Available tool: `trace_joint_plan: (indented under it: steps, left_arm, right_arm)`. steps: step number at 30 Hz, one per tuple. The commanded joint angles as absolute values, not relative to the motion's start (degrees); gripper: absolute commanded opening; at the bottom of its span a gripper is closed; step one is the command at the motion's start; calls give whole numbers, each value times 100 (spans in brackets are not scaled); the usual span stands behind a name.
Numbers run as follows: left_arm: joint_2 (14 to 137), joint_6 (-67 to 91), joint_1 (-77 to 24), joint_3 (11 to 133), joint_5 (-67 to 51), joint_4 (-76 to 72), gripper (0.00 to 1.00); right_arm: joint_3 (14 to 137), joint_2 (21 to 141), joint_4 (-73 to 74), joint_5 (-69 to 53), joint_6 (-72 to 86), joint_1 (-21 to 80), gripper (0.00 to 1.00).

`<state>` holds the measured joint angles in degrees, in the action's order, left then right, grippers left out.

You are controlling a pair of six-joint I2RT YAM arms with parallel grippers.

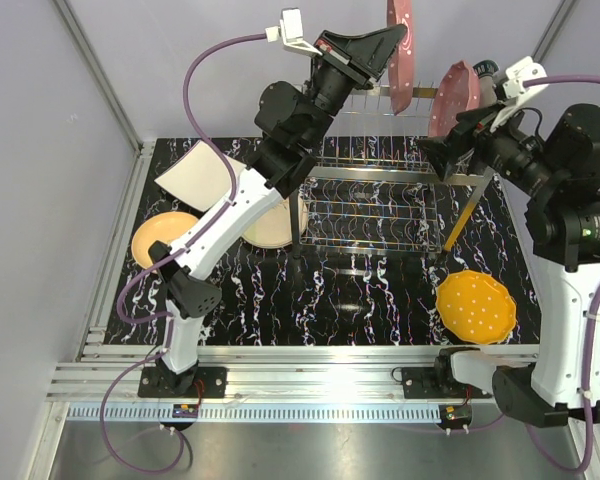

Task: Unload the plates from the dish rack
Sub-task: Pass the plate from the left arm to the right

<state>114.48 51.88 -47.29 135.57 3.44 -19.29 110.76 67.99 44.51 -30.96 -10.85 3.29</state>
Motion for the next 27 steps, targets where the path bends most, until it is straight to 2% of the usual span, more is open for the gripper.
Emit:
trace_joint_plan:
  steps: [1, 6, 9, 14, 22, 25, 27]
  left_arm:
    - [10942, 5071, -4825, 13711, 817, -3032, 0]
    - [10942, 5001, -4887, 13702, 1107, -2936, 0]
    - [10934, 4992, -4904, 13676, 1213, -2892, 0]
    - [10925, 5036, -4922, 13623, 1283, -2892, 0]
    - [10872, 5212, -4939, 13308, 1345, -2988, 0]
    - [10916, 5352, -4939, 13289, 1336, -2980, 0]
    - [10916, 5431, -4939, 13254, 1336, -2971, 0]
  right_arm:
    - [11364, 6908, 4253, -2734, -1238, 754, 92]
    - [11066, 6908, 4184, -1469, -1880, 2115, 93]
    - [10829, 6873, 3894, -872, -1986, 2477, 93]
    - [10390, 6891, 3078, 341, -2100, 2812, 92]
    - [9704, 7075, 1490, 1422, -2048, 3199, 89]
    - [9606, 7364, 847, 1931, -2030, 3278, 85]
    - [9606, 7576, 634, 2030, -2048, 3278, 72]
